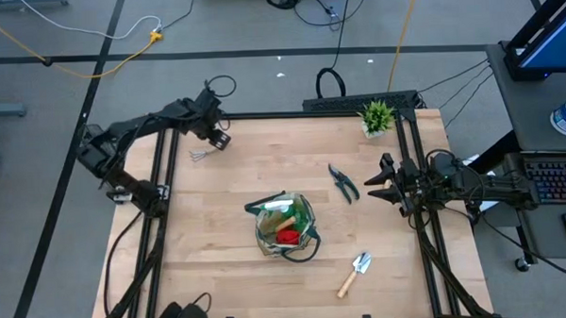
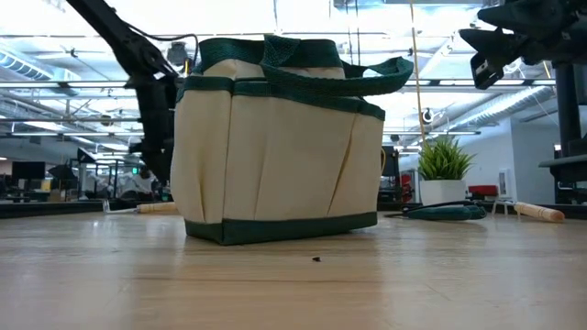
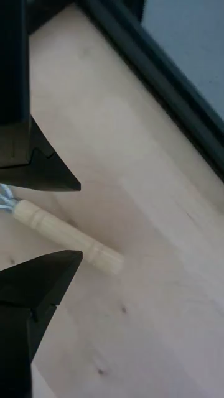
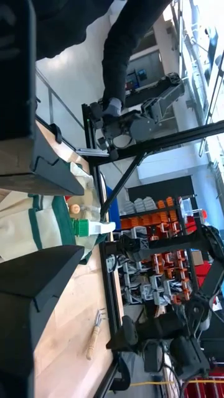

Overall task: Pick & Place Garden tools in Gardening bag
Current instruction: Put the left brown hand rake into the gardening bag

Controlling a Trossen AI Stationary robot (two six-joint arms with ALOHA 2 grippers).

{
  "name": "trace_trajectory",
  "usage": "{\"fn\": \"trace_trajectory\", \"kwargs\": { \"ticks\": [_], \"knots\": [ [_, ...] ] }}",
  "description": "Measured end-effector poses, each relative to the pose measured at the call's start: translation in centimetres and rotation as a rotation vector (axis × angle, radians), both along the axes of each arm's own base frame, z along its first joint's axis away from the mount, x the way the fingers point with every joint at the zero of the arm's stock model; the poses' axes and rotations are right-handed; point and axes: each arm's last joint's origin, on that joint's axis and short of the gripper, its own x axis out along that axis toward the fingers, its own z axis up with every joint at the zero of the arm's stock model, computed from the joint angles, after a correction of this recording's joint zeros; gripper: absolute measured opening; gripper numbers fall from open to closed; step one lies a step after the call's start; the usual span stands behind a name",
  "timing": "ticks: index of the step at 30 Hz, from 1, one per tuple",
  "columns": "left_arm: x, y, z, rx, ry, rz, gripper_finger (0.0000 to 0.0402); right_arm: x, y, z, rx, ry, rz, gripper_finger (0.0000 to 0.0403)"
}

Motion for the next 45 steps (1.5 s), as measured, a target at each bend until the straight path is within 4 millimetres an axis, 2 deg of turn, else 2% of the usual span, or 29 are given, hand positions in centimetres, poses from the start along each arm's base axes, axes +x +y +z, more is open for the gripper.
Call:
{"fn": "trace_trajectory", "kwargs": {
  "ticks": [7,14,27,39,42,45],
  "knots": [
    [1.3,1.3,-0.4,-0.077,0.018,-0.094,0.0172,0.0,0.0,-0.1,0.001,0.013,0.001,0.013],
    [1.0,0.6,-0.8,-0.179,0.089,-0.154,0.0172,0.0,0.0,-0.1,0.002,0.015,0.001,0.013],
    [2.4,0.0,-1.1,-0.142,0.091,-0.291,0.0172,0.0,0.0,-0.1,0.008,0.008,0.001,0.013],
    [3.9,0.7,-5.1,-0.192,0.157,-0.313,0.0171,0.0,0.0,-0.1,0.005,0.008,0.003,0.013],
    [4.1,0.7,-5.9,-0.217,0.173,-0.321,0.0152,0.0,0.0,-0.1,0.005,0.008,0.002,0.013],
    [4.3,0.5,-6.2,-0.225,0.185,-0.34,0.0113,0.0,0.0,-0.1,0.004,0.009,0.003,0.013]
  ]
}}
